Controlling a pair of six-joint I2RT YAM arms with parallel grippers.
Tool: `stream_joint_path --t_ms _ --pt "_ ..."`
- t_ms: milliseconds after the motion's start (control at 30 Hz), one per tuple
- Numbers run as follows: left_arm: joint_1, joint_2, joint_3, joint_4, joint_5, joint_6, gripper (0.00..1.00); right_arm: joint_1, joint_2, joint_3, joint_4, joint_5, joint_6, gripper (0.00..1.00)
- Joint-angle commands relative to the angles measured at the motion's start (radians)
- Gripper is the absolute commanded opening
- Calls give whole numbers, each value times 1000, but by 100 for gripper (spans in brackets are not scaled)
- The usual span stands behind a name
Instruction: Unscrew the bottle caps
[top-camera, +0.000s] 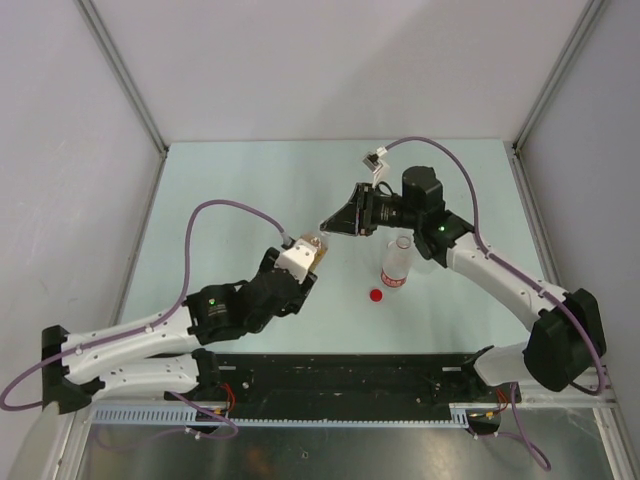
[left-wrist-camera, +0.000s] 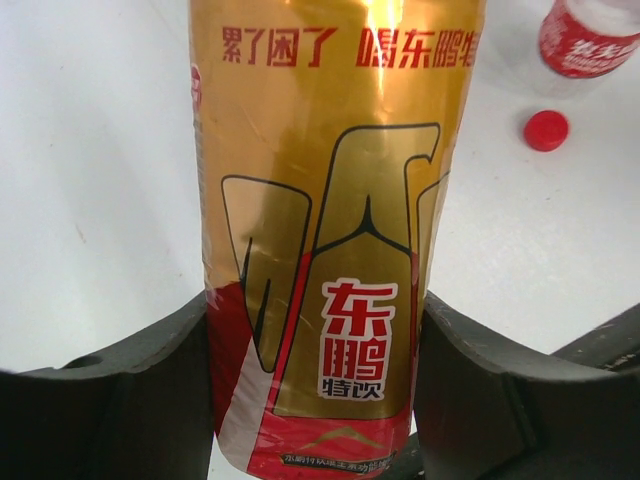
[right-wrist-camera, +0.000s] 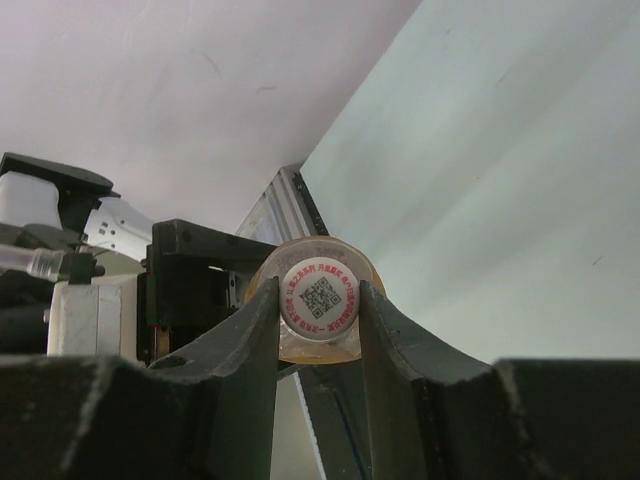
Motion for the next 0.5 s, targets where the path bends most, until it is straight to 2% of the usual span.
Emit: stream_joint_path --t_ms 0,467 --pt "-6 -34 1 92 164 37 39 21 -79 28 99 -113 -72 0" --pt "-5 -85 -29 281 603 151 42 26 -216 8 30 -226 -275 0"
